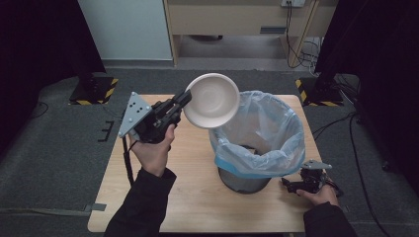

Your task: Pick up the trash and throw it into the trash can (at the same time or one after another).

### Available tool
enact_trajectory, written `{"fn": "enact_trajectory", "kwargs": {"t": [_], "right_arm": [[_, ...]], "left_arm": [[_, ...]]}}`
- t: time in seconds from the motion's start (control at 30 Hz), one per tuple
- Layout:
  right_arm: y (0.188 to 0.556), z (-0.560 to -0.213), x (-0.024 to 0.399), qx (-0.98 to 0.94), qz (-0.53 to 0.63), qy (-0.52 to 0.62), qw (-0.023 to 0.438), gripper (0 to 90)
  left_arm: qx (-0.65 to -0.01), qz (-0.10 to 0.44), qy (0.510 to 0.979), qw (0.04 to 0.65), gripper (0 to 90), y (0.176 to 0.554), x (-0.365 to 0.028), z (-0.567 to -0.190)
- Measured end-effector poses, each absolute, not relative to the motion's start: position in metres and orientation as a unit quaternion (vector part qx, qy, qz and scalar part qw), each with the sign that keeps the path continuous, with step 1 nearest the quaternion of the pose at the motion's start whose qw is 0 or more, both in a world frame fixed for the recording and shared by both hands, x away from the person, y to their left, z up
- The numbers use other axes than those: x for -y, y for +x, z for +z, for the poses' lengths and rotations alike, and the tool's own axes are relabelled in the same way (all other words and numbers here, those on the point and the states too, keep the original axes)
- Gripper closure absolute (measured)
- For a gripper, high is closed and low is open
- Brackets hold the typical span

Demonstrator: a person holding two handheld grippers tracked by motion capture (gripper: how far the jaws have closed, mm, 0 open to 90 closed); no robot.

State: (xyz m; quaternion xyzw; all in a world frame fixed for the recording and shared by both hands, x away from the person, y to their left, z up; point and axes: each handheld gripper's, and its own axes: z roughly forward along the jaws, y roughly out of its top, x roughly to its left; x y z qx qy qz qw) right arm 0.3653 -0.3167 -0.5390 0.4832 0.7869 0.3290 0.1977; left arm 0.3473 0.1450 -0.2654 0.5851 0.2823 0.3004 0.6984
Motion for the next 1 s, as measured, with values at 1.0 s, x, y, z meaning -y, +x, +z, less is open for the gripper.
{"fn": "enact_trajectory", "kwargs": {"t": [1.0], "right_arm": [[0.365,-0.539,0.317,-0.787,0.329,0.483,0.198,0.9]], "left_arm": [[-0.267,0.221,0.651,0.676,60.0,0.365,-0.09,-0.299]]}}
